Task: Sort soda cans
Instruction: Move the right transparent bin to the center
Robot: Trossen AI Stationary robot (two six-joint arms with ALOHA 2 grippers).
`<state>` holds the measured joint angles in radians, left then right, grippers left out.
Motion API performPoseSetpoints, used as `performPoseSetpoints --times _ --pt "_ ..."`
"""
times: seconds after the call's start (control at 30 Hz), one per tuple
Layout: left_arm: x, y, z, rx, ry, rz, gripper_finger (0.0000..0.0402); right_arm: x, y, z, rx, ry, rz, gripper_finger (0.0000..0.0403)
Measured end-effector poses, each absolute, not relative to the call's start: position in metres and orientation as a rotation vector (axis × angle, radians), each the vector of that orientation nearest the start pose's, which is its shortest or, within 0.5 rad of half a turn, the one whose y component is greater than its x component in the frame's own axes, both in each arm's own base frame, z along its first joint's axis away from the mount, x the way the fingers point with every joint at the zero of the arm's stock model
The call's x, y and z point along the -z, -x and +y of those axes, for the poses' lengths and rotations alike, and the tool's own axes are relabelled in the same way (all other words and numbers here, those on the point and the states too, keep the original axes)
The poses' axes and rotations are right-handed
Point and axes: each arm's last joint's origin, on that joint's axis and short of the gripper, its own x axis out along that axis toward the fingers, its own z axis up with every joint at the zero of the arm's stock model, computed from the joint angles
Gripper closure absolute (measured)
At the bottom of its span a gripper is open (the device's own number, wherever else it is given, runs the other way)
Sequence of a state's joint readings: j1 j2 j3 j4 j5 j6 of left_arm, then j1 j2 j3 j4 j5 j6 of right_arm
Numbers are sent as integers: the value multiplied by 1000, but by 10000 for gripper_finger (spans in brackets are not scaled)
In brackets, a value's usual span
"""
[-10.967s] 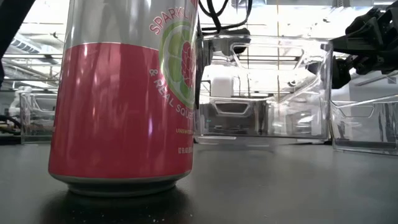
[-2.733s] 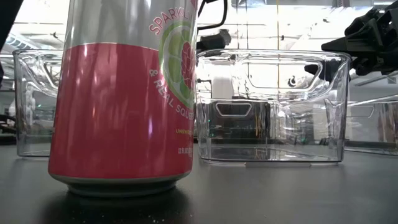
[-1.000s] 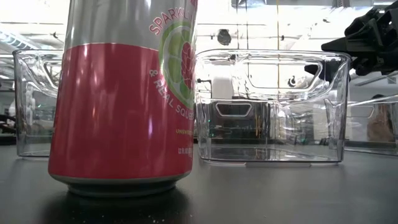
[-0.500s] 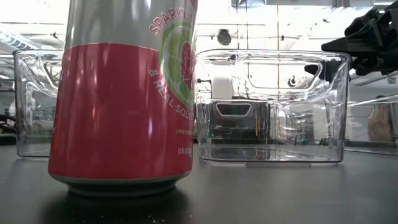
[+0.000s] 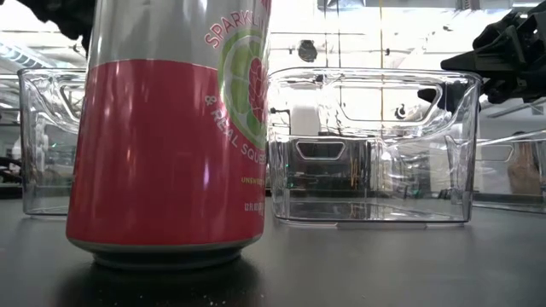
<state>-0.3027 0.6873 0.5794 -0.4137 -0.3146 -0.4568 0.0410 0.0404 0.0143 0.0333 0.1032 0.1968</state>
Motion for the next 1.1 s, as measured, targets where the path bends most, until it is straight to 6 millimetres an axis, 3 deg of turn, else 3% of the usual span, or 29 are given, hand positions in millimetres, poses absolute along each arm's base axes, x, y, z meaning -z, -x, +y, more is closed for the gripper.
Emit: performPoseSetpoints --times 0.43,0.63,0.83,1.1 --pt "-253 -147 -36 -101 151 490 253 -169 -99 1 62 -214 -17 53" --pt "-258 -149 -38 -34 108 442 253 -176 -99 -2 148 -230 -104 53" --pt "-261 -150 -40 31 50 414 253 -206 -93 -2 137 -157 -184 53" --pt "-267 -142 -37 54 -49 368 253 -267 -91 -2 151 -102 7 53"
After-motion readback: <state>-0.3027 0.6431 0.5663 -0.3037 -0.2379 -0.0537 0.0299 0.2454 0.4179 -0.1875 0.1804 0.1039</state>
